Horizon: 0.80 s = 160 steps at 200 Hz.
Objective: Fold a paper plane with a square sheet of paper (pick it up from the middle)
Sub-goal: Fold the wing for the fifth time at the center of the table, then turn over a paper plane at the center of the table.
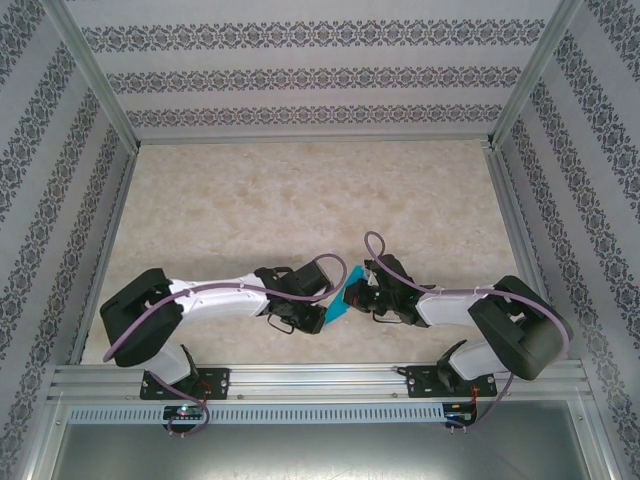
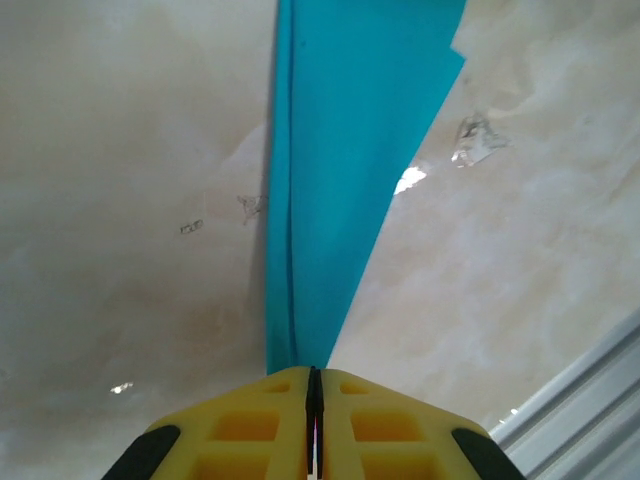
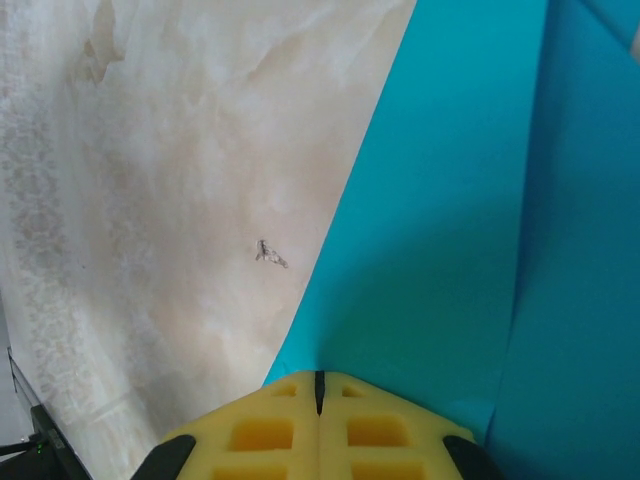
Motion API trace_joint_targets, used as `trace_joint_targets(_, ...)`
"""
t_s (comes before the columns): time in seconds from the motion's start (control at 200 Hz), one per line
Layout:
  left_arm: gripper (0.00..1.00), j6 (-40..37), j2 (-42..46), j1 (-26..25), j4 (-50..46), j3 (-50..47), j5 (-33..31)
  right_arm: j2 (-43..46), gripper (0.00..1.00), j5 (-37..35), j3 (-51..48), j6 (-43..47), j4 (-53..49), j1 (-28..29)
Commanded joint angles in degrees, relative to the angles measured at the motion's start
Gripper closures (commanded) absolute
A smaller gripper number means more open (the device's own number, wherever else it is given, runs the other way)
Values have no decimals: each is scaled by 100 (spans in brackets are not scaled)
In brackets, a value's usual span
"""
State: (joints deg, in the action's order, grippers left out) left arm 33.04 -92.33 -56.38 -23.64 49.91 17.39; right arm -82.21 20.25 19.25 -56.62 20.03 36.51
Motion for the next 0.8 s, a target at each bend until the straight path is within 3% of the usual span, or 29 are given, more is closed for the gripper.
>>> trace_joint_targets(0.0, 88, -174, -149, 75, 141, 114, 74, -388, 100, -733, -272, 172, -1098, -22)
trace_joint_targets(0.475, 89, -462, -437, 92, -299, -62, -471, -326, 100, -708, -306, 205, -1168, -58)
trace_joint_targets(0.794, 90, -420, -399, 221, 43, -100, -63, -112, 100, -586, -251, 193, -1190, -58)
